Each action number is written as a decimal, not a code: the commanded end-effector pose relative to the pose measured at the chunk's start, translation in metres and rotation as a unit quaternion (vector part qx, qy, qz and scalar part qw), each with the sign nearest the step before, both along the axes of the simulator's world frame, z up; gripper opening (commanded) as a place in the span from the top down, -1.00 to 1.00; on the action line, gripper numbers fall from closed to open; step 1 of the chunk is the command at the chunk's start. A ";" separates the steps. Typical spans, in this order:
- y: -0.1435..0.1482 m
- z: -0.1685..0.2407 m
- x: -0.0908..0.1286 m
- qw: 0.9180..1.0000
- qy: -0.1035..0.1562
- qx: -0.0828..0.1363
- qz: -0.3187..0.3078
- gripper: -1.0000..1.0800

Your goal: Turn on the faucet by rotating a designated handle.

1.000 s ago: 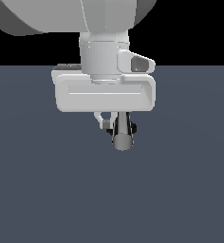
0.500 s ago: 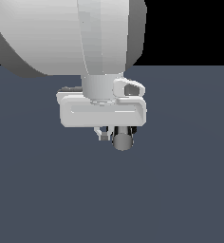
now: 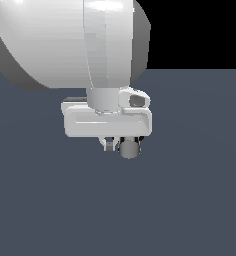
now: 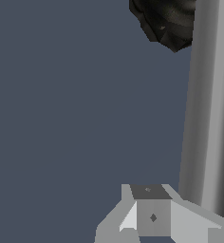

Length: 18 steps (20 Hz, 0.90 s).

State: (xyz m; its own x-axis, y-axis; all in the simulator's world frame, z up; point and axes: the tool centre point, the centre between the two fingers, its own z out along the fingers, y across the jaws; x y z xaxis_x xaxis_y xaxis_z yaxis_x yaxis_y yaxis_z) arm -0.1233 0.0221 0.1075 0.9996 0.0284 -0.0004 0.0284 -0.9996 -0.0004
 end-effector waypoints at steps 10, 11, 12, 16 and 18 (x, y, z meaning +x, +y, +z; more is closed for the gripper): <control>-0.045 0.000 0.005 1.000 0.000 0.000 0.000 1.00; -0.050 0.000 0.005 1.000 0.000 0.000 0.000 1.00; -0.055 0.000 0.006 1.000 0.000 0.000 0.000 1.00; -0.075 -0.001 0.008 1.000 0.000 0.000 0.000 1.00; -0.085 -0.001 0.009 1.000 0.000 0.000 0.000 1.00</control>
